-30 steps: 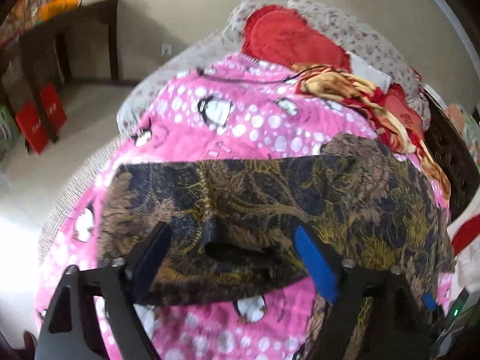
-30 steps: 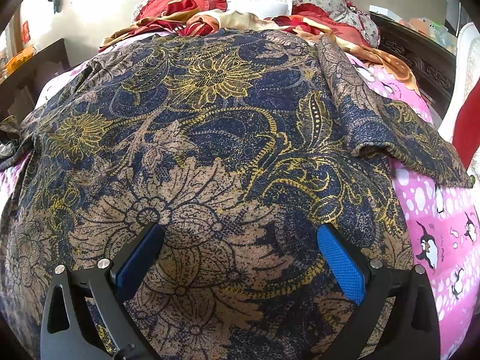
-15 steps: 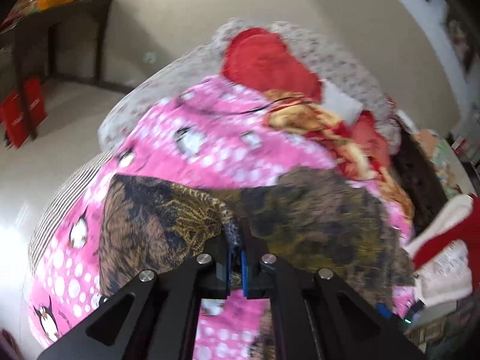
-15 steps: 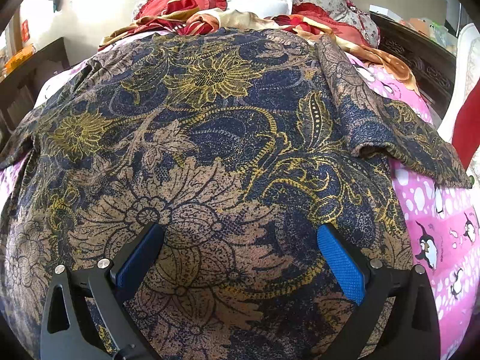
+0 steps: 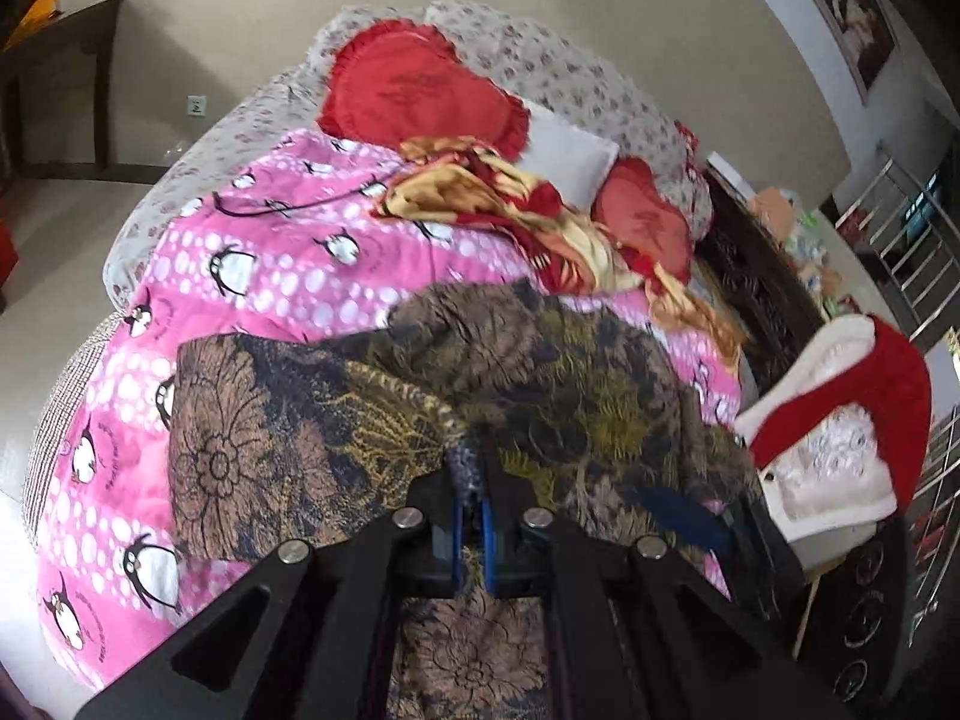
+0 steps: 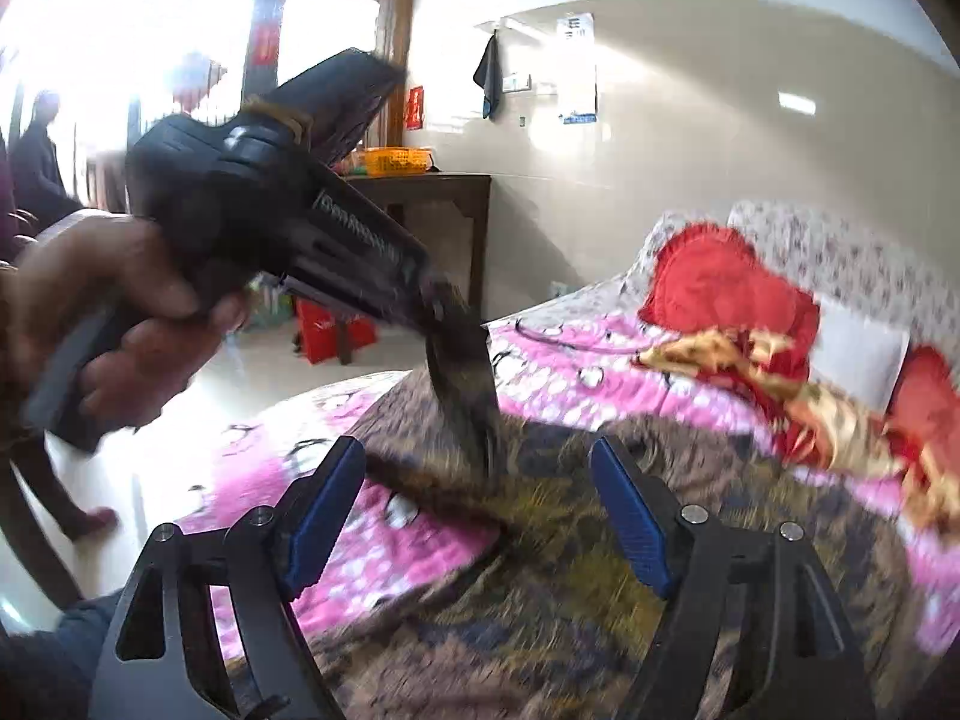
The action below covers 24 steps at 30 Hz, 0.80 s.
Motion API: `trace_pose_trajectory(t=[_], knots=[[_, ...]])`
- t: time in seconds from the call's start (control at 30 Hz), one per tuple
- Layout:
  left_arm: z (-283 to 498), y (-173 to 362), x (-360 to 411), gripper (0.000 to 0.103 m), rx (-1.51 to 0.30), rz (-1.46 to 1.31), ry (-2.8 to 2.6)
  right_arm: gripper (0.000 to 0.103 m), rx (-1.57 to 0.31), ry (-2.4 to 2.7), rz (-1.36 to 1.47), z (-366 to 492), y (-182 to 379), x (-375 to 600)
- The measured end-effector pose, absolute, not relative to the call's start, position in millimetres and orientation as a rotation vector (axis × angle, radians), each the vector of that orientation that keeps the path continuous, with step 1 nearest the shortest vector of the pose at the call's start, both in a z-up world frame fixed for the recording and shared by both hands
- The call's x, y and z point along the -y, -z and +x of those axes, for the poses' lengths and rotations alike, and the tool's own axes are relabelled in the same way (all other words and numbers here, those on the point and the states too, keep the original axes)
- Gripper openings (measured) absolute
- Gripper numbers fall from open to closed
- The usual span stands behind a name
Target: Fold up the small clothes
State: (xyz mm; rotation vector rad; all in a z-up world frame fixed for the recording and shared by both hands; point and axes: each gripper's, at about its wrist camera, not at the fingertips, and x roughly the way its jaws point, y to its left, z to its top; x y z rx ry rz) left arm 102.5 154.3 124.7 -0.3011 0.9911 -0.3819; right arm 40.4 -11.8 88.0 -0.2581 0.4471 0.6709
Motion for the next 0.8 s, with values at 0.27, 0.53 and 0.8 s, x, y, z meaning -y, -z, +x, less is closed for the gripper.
trace_pose_trajectory(t=[0.27, 0.53, 0.8], knots=[[92.4, -125.3, -119.1, 0.004, -1.014, -0.275, 0.442, 0.061, -0.543, -0.661, -0.263, 76.4, -60.2, 3.3], [95.7, -133.9, -115.2, 0.017, -0.970, -0.303, 0.428, 0.007, -0.582, -0.592, -0.113, 82.8, -65.8, 33.1], [49.3, -113.8, -156.4, 0.064, -0.692, -0.377, 0.223, 0.007, -0.642, -0.552, 0.007, 106.3, -61.0, 55.4]])
